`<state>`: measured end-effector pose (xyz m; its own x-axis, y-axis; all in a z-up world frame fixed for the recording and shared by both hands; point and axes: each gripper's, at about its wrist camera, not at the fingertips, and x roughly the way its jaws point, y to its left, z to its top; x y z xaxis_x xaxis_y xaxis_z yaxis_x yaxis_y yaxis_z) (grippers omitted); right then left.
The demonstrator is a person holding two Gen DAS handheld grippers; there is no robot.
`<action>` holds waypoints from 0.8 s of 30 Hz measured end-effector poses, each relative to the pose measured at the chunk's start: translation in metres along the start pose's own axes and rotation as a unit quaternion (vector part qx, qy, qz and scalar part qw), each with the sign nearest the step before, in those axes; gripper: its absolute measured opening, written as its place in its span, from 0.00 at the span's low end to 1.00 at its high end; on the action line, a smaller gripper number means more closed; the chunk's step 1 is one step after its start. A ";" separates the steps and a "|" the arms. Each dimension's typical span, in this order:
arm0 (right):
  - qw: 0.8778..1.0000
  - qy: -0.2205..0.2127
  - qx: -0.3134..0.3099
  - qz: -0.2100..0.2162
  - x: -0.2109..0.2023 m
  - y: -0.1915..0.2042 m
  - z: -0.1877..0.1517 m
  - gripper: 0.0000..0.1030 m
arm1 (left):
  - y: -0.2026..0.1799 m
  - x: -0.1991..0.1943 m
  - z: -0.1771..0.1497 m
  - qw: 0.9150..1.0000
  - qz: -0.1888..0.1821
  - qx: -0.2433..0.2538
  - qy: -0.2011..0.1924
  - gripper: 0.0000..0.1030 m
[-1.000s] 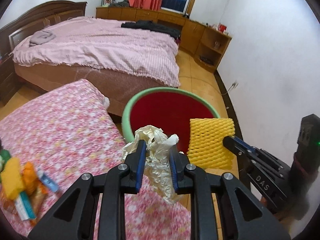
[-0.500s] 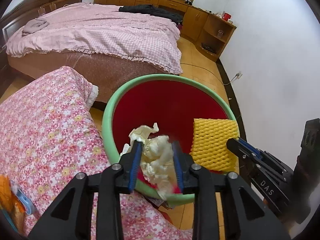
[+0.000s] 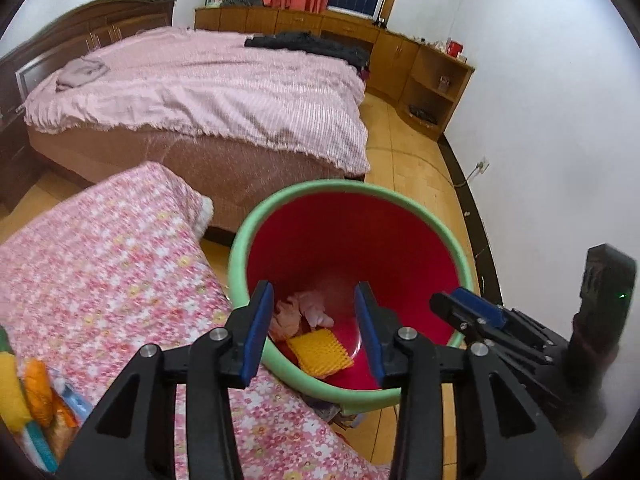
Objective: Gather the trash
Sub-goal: 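Open both tools to drop paper and foam net into the bucket, then grasp the orange box with the left tool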
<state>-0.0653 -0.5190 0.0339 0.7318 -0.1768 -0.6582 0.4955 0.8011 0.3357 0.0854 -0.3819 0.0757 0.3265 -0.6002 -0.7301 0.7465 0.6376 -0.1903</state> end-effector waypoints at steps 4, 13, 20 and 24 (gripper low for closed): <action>1.000 -0.003 -0.004 0.011 -0.008 0.008 -0.002 0.44 | 0.005 -0.026 0.001 1.000 0.011 0.000 -0.021 0.41; 0.999 -0.017 -0.011 0.036 -0.028 0.033 -0.012 0.52 | 0.040 -0.067 -0.018 0.998 0.050 -0.033 -0.037 0.41; 0.998 -0.007 -0.020 0.056 -0.035 0.060 -0.027 0.54 | 0.084 -0.093 -0.040 0.993 0.080 -0.083 -0.037 0.41; 0.997 -0.003 -0.033 0.065 -0.039 0.079 -0.037 0.55 | 0.103 -0.111 -0.055 0.989 0.102 -0.100 -0.043 0.41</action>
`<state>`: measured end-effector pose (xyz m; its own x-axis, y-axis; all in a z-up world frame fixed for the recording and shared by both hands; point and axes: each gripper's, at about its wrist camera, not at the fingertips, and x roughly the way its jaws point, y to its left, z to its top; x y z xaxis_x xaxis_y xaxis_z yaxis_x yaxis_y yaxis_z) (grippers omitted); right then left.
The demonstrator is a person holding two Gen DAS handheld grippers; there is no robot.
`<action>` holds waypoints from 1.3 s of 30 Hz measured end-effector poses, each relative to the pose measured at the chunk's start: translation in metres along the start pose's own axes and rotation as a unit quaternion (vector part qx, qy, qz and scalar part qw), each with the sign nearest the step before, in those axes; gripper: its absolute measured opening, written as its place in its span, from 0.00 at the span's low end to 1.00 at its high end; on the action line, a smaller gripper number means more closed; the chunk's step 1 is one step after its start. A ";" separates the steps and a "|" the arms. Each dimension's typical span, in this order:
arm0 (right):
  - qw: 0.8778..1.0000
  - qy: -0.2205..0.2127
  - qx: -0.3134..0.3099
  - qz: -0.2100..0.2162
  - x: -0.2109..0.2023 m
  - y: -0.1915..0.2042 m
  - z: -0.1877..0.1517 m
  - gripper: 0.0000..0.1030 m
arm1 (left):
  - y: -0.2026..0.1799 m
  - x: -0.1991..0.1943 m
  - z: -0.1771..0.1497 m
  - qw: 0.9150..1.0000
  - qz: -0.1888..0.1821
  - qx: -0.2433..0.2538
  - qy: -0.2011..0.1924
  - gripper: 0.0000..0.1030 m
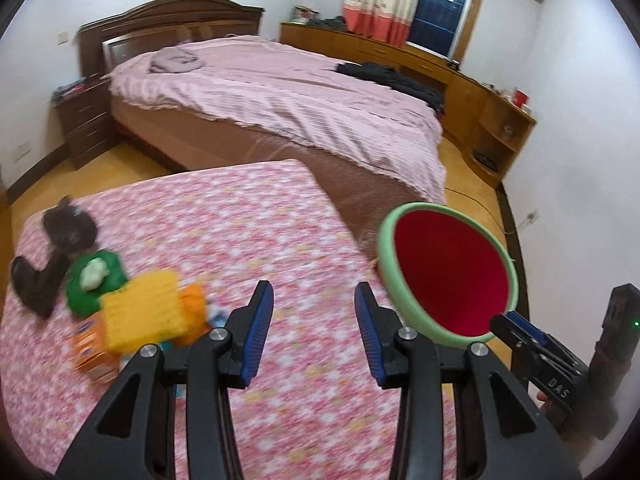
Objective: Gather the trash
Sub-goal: 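Grasp the orange box with the left tool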
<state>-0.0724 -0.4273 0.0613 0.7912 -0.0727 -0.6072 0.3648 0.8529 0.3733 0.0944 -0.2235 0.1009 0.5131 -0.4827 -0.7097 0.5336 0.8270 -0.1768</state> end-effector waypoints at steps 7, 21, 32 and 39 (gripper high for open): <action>1.000 0.008 -0.015 0.013 -0.002 0.027 -0.017 0.57 | 0.048 -0.019 -0.015 0.998 0.063 -0.030 -0.012 0.41; 0.999 0.035 -0.021 0.018 0.011 0.056 -0.036 0.62 | 0.139 -0.004 -0.040 0.986 0.141 -0.087 0.011 0.41; 0.998 0.055 -0.018 0.010 0.023 0.058 -0.042 0.62 | 0.170 0.022 -0.049 0.981 0.157 -0.112 0.030 0.54; 0.998 0.062 -0.025 0.014 0.027 0.065 -0.044 0.62 | 0.187 0.034 -0.062 0.975 0.152 -0.150 0.055 0.54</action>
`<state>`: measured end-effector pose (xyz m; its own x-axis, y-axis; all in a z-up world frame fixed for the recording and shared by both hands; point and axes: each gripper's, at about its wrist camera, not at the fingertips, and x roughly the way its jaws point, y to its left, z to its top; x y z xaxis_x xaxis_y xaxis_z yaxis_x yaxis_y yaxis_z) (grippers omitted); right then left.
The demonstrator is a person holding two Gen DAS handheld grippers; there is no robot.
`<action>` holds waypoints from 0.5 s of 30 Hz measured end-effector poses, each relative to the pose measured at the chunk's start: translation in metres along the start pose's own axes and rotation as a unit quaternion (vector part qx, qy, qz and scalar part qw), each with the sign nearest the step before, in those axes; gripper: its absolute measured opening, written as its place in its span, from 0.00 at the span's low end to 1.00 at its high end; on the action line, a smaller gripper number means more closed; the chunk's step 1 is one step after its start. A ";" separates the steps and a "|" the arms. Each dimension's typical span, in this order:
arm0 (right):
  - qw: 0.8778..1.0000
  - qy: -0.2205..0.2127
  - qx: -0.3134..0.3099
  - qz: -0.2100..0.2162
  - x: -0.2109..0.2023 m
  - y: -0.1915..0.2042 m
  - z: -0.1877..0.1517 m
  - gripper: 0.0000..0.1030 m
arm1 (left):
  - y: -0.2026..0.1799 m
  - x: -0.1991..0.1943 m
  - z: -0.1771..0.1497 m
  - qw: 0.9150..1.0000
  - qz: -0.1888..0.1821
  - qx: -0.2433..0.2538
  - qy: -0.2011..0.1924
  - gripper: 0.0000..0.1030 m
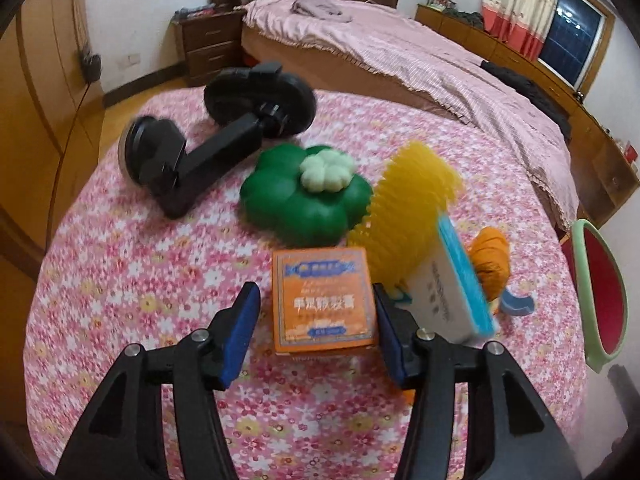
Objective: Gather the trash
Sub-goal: 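Grasp the orange box with the left tool, then lift the orange box with the left tool while the right tool grasps the plastic bag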
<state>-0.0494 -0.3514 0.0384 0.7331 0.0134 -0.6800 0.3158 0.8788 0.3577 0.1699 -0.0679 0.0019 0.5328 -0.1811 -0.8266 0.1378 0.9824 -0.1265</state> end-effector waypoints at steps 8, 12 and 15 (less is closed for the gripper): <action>1.000 0.011 -0.012 0.005 0.003 0.010 -0.004 0.62 | 0.007 -0.008 -0.015 1.000 -0.012 -0.008 -0.013 0.46; 1.000 0.013 -0.023 0.013 0.001 0.020 -0.008 0.62 | 0.011 -0.028 -0.020 0.999 -0.015 -0.004 -0.030 0.46; 0.999 0.015 -0.032 0.021 -0.001 0.029 -0.013 0.62 | 0.015 -0.043 -0.025 0.999 -0.021 -0.007 -0.033 0.46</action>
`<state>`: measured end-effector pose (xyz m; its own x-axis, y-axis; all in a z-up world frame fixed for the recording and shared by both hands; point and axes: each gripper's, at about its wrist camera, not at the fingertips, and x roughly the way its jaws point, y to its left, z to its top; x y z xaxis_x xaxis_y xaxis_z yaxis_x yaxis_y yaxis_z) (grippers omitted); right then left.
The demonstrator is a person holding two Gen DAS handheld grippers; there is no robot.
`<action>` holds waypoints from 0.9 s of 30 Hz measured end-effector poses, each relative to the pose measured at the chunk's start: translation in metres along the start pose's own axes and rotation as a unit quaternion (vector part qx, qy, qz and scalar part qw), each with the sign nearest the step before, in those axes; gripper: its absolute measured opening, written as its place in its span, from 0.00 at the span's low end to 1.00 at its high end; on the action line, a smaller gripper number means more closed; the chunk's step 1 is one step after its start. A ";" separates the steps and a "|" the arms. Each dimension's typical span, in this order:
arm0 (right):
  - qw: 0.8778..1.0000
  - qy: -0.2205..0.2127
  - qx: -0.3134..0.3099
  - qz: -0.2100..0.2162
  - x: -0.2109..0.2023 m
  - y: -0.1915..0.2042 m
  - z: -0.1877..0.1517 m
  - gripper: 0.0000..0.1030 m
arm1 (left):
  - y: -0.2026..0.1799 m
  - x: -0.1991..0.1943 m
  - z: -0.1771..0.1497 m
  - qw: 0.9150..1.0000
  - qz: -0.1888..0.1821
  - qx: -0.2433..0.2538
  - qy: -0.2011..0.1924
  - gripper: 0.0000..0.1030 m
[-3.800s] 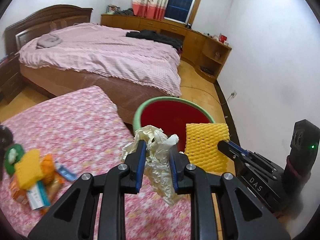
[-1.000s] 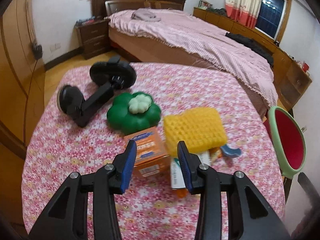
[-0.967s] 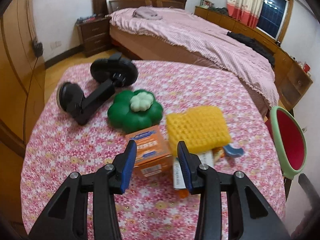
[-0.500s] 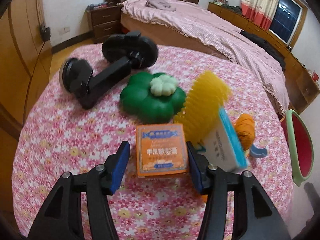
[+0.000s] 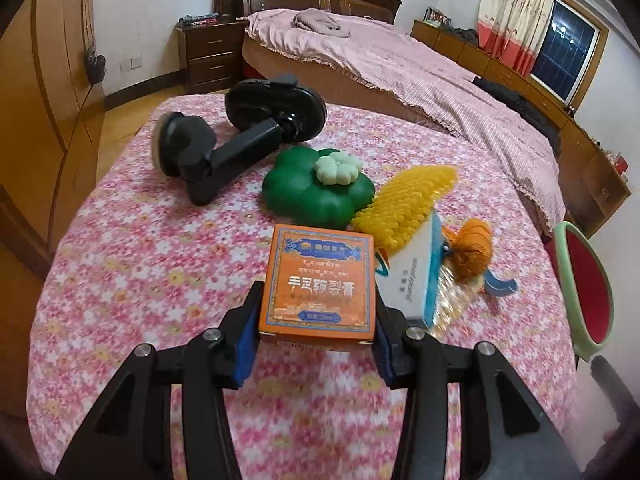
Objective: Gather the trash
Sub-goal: 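Lift the orange box with the left tool while the right tool grasps the plastic bag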
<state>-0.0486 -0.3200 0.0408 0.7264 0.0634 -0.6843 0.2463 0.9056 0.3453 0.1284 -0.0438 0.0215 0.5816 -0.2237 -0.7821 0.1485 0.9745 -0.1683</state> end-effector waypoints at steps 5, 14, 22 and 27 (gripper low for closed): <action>1.000 0.011 -0.015 0.013 -0.001 0.018 -0.011 0.62 | 0.003 -0.027 -0.012 1.000 0.001 0.007 -0.010 0.46; 0.998 0.040 -0.042 0.037 -0.005 0.054 -0.033 0.62 | 0.015 -0.067 -0.036 0.999 0.005 0.017 -0.034 0.46; 0.995 0.069 -0.064 0.042 0.000 0.077 -0.054 0.62 | 0.036 -0.082 -0.055 0.999 0.000 -0.006 -0.039 0.46; 0.992 0.095 -0.068 0.050 0.010 0.087 -0.065 0.62 | 0.050 -0.087 -0.067 0.999 -0.001 -0.022 -0.036 0.46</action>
<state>-0.0617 -0.2130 0.0226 0.6054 0.2225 -0.7642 0.0803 0.9382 0.3367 0.0320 0.0257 0.0411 0.6374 -0.2244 -0.7371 0.1155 0.9737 -0.1965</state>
